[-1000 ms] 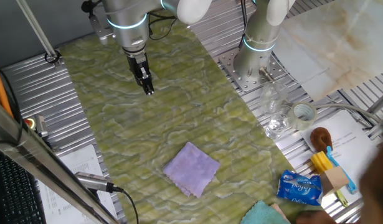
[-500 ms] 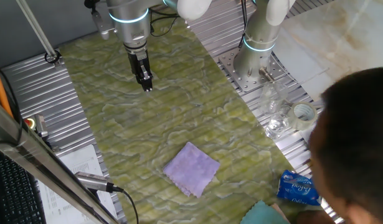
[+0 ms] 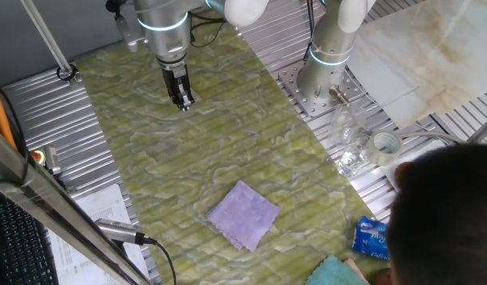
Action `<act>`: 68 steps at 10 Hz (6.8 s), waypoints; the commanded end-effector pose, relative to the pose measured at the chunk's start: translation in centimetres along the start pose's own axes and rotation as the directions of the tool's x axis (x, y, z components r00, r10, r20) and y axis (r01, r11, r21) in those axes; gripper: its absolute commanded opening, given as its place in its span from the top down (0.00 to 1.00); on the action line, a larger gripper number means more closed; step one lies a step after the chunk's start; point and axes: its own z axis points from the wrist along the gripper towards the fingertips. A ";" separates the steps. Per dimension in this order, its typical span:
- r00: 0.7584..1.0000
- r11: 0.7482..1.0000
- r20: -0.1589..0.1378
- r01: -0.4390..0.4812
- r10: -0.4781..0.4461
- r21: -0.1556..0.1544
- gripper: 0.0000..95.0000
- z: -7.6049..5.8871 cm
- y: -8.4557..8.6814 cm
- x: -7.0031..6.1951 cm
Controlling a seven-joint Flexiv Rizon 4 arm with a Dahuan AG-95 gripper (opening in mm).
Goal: Clean the table with a cloth
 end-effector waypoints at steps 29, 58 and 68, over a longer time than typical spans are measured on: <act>0.995 0.995 -0.030 0.100 -0.100 0.009 1.00 -0.1 -0.4 0.0; 0.989 0.990 -0.057 0.141 -0.140 0.017 1.00 -0.1 -0.4 0.0; 0.988 0.989 -0.059 0.147 -0.146 0.016 1.00 -0.2 -0.4 0.0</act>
